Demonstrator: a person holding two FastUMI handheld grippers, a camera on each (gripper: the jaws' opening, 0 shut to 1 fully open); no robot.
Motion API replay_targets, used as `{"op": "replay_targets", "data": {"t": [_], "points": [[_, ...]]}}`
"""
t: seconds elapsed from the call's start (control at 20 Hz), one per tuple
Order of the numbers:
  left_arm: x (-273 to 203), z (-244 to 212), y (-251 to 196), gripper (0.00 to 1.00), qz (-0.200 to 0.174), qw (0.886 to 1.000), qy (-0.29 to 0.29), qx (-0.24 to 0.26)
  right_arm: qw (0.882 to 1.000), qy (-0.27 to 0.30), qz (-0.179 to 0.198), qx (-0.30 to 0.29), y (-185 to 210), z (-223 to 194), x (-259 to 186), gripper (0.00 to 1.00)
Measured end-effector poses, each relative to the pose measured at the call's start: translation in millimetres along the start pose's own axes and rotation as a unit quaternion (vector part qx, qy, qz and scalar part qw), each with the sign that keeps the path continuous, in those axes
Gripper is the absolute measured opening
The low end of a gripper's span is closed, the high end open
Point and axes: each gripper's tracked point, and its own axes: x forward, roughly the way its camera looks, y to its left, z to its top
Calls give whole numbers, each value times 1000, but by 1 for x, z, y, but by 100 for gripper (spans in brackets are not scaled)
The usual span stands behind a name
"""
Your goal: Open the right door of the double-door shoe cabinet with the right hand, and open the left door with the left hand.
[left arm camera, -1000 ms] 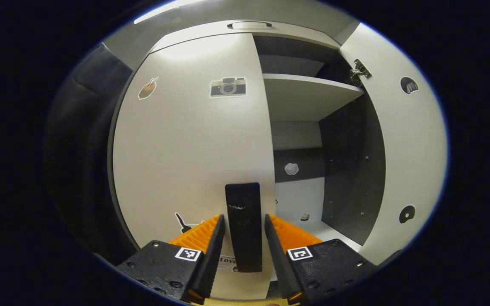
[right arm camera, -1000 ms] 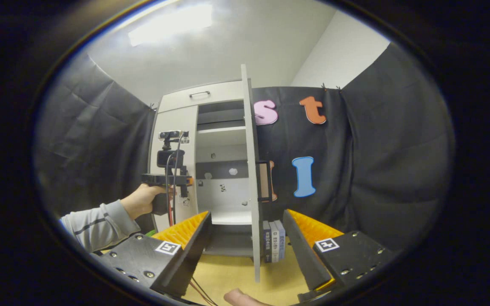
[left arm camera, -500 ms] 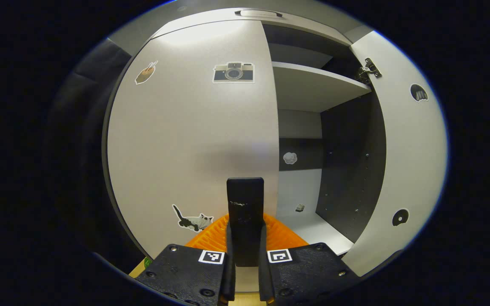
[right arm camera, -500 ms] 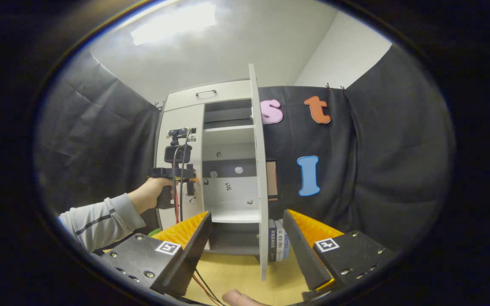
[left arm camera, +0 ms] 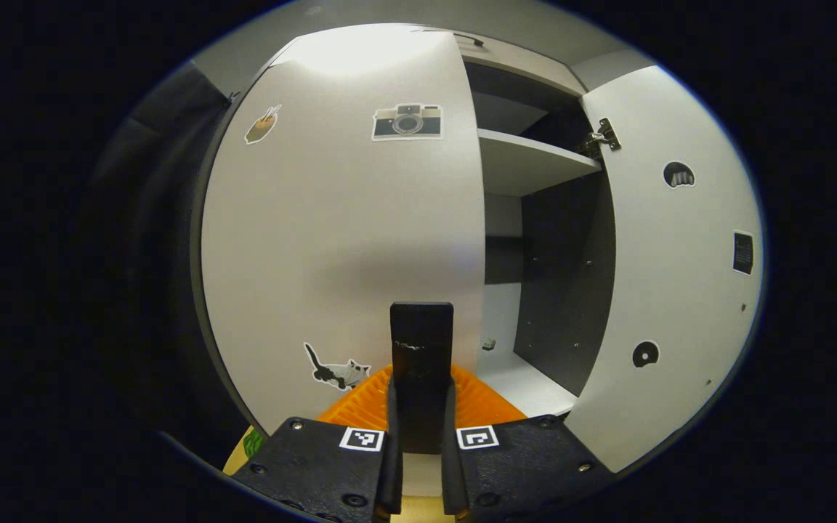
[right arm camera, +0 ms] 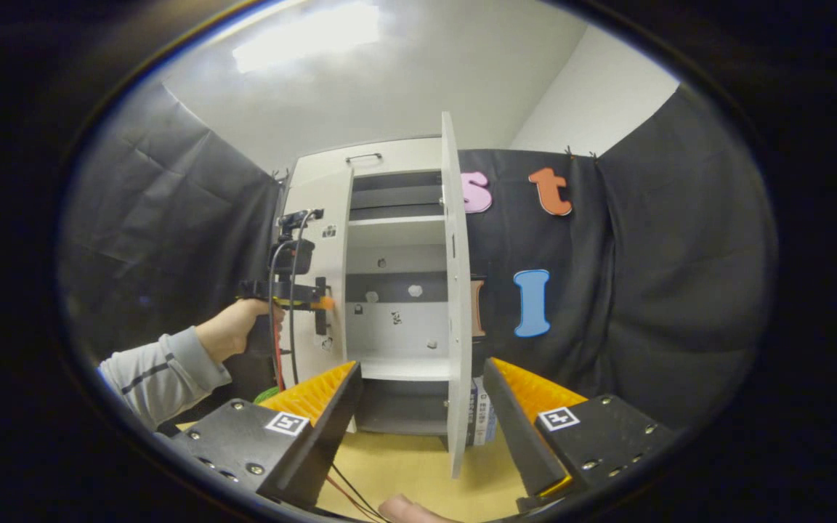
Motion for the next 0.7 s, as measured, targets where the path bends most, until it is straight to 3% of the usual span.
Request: {"op": "replay_targets", "data": {"t": [0.1, 0.7], "points": [[-13, -2, 1, 22, -9, 1000, 2, 5, 1000, 2, 0, 1, 3, -4, -2, 99], [-74, -3, 26, 22, -45, 999, -13, 16, 999, 41, -18, -1, 19, -38, 7, 99]]}}
